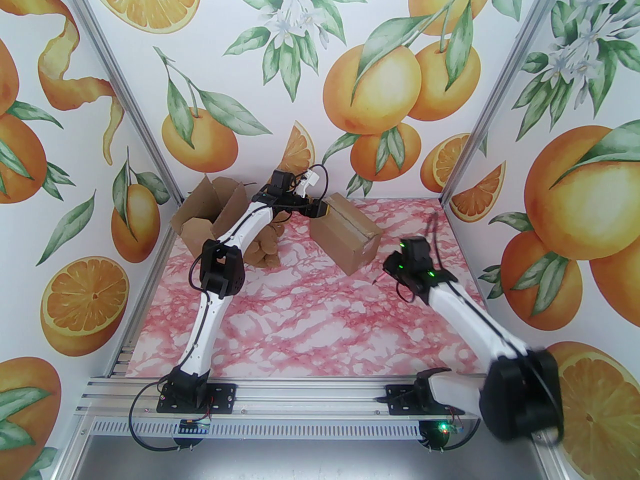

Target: Unpack the express box

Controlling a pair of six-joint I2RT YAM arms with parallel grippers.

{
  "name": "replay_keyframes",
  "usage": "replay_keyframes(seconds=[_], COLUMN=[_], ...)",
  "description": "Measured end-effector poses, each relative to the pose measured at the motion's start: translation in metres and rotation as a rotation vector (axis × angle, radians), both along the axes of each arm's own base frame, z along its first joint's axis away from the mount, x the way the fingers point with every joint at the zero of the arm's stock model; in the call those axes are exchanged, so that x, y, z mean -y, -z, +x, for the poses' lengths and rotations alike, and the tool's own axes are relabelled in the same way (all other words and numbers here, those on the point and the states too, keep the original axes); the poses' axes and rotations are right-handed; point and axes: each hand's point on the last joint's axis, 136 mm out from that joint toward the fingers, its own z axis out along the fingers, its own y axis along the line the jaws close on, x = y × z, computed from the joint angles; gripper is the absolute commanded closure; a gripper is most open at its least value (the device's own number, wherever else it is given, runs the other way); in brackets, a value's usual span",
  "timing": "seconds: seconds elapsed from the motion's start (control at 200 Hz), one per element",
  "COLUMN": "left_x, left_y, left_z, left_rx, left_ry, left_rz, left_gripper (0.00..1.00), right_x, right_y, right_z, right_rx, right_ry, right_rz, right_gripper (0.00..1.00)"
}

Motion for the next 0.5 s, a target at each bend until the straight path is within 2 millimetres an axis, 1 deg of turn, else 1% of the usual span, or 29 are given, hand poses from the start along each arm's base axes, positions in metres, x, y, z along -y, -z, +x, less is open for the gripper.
replay_keyframes(seconds=[0.095,0.15,0.205,0.3,0.355,0.43,0.5], left_x=[-0.003,-0.008,-0.019,-0.038,-0.045,-0.052,-0.053], left_y=[0.011,0.012,0.011,0.009,0.011,0.011,0.013], left_z=[-0.019,-0.031,-0.042,-0.062,-0.075,-0.092,-0.110], left_rx=[-0.054,-0.067,-0.079,-0.107,-0.121,-0.131,-0.144], left_ry=[0.026,0.030,0.014,-0.017,-0.033,-0.045,-0.052], left_rz=[0.000,-0.001,0.008,0.021,0.030,0.041,0.058], left_gripper=[0.16,0.16,0.15,0.15,0.15,0.15,0.15], right_x=[-0.010,-0.015,-0.014,-0.013,-0.014,-0.013,-0.013], right_y=[-0.001,-0.002,-0.002,-0.005,-0.005,-0.008,-0.015], right_z=[0.030,0.048,0.060,0.087,0.101,0.124,0.155], right_rx=[-0.018,-0.017,-0.022,-0.020,-0.019,-0.012,0.010], right_ry=[-0.042,-0.062,-0.066,-0.078,-0.092,-0.113,-0.138], right_rz=[-0.068,-0.095,-0.125,-0.165,-0.190,-0.230,-0.271], right_gripper=[1.00,1.00,1.00,1.00,1.00,1.00,1.00])
